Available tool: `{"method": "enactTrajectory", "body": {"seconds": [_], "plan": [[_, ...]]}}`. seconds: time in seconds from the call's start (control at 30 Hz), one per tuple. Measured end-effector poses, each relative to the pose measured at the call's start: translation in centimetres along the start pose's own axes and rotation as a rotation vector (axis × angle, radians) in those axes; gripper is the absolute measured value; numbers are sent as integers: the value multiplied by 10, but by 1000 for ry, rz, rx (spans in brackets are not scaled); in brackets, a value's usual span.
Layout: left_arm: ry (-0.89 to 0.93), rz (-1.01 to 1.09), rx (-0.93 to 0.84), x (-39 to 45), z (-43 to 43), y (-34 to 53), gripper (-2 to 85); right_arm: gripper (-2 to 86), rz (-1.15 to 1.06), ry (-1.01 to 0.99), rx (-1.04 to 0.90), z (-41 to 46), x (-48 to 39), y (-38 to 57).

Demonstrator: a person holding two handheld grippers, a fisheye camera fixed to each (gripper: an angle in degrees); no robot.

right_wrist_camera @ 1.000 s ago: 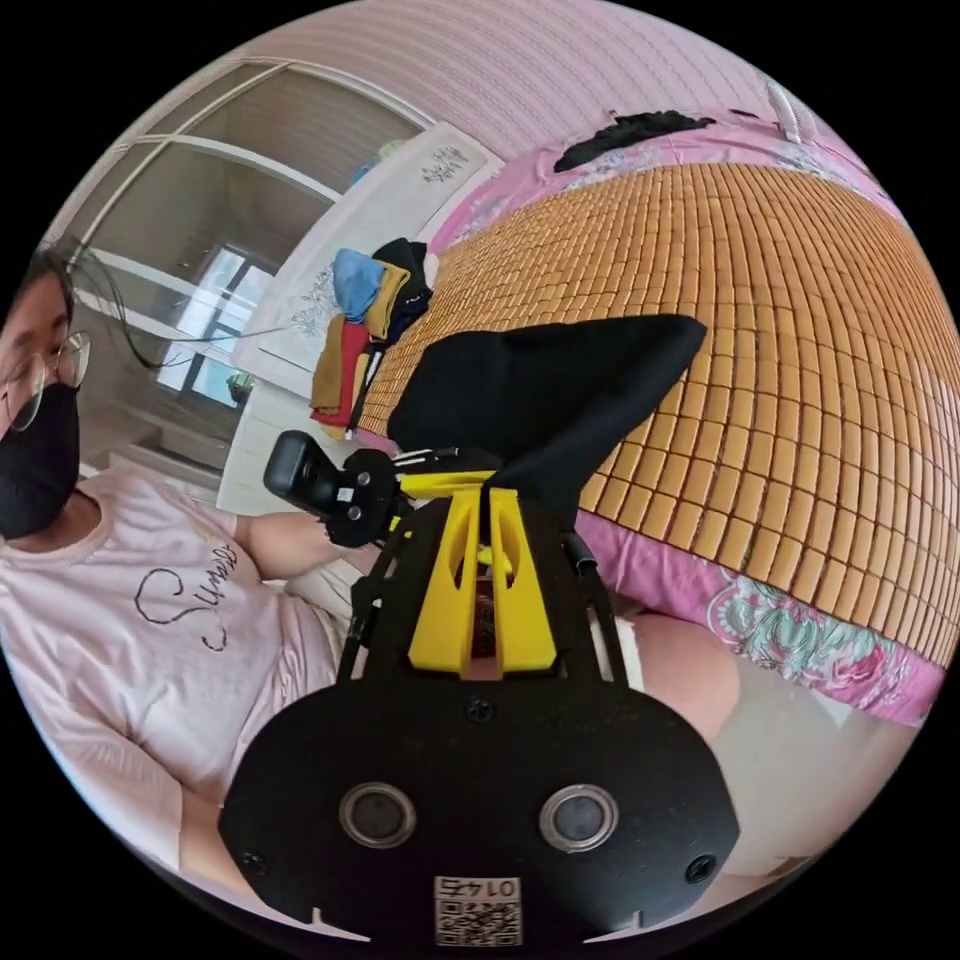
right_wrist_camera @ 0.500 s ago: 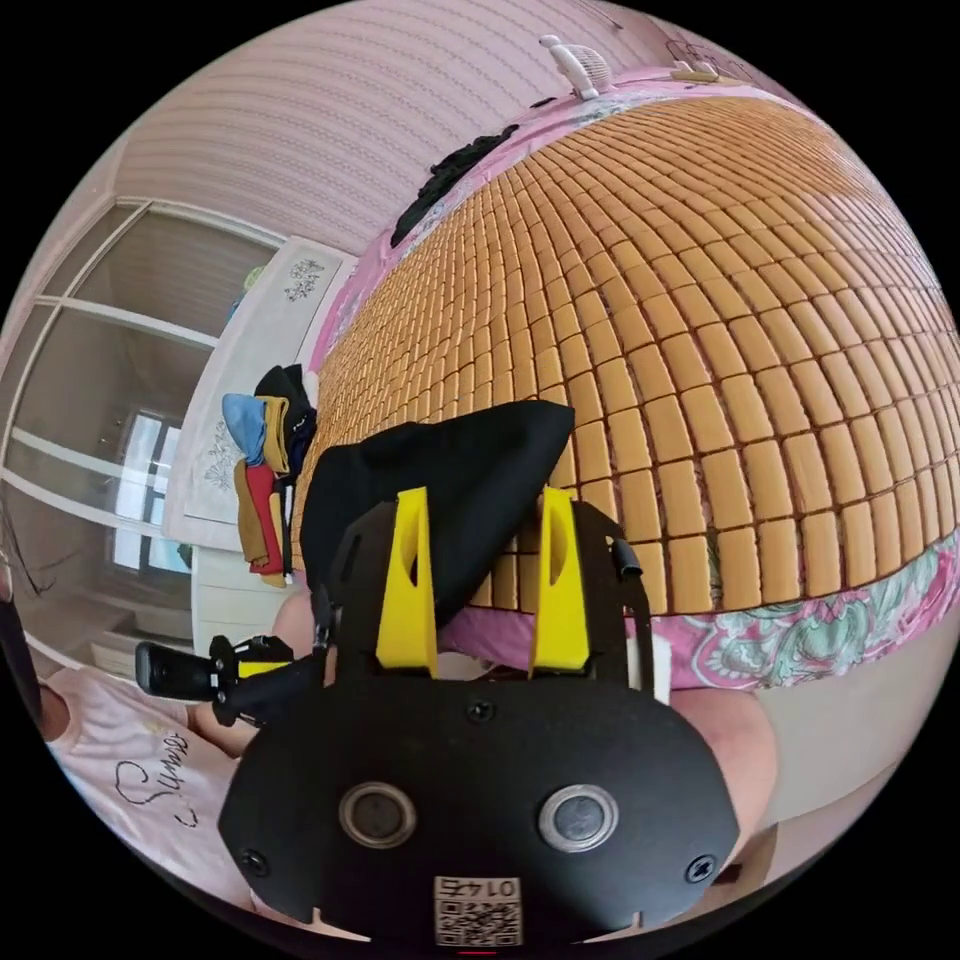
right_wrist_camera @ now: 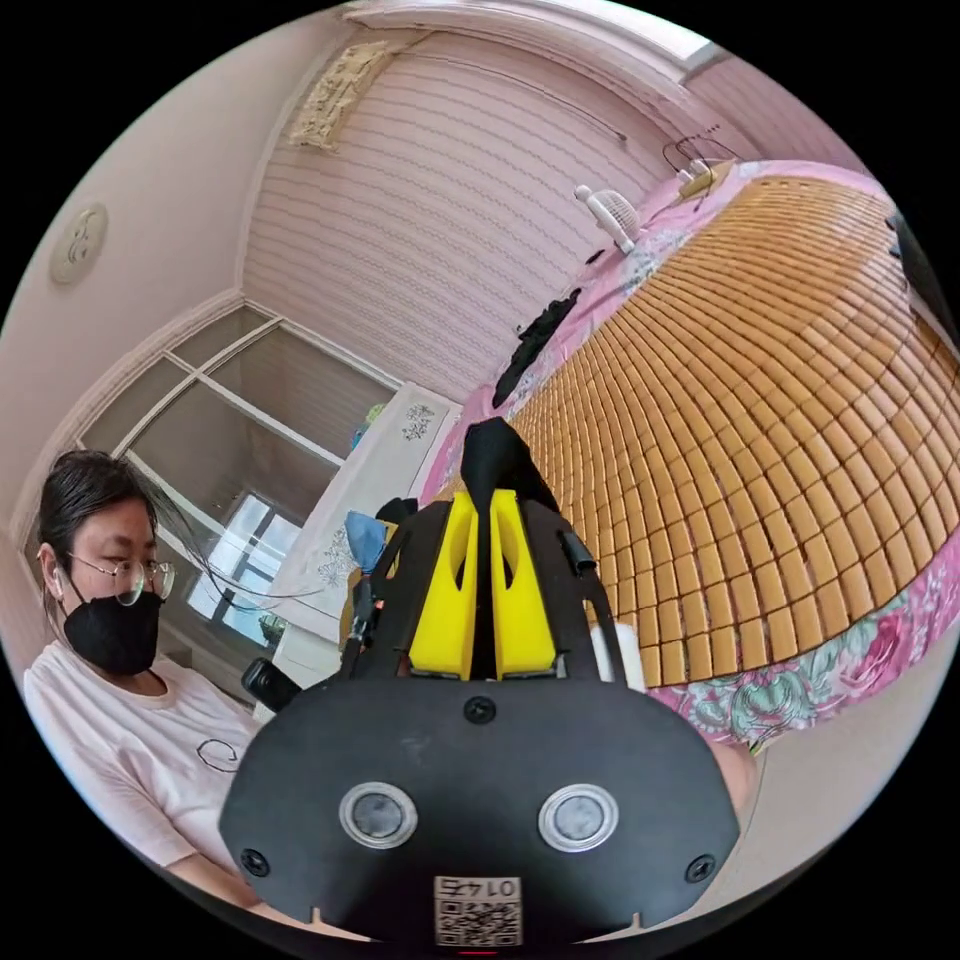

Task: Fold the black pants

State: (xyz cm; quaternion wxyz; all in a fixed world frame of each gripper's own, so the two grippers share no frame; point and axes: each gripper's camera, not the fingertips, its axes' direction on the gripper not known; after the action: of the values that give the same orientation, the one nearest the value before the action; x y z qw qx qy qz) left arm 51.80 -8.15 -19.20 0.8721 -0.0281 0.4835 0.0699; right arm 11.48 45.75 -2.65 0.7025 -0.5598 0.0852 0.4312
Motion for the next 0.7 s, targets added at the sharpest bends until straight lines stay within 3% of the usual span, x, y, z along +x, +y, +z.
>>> {"method": "enactTrajectory", "body": {"seconds": [0.17,0.23,0.33,0.4,0.5,0.7], "plan": [[-94,-144,83,-39,-45,11,12,42,-138,-85,-151,102,-48,-6],[-153,-202,42,-58,-68,24,30,78,-211,-151,-193,154,-59,11],[-304,-307,-86,-95,-98,56,67,122,-288,-50,-300,217,-58,39],[-413,-420,-176,-124,-115,81,95,129,-284,-1,-300,221,-49,53],[-497,-475,-156,-149,-132,97,102,134,-275,60,-267,196,-32,77],[-454,-465,-144,-201,-106,89,115,114,-290,178,-433,166,-23,135]]}}
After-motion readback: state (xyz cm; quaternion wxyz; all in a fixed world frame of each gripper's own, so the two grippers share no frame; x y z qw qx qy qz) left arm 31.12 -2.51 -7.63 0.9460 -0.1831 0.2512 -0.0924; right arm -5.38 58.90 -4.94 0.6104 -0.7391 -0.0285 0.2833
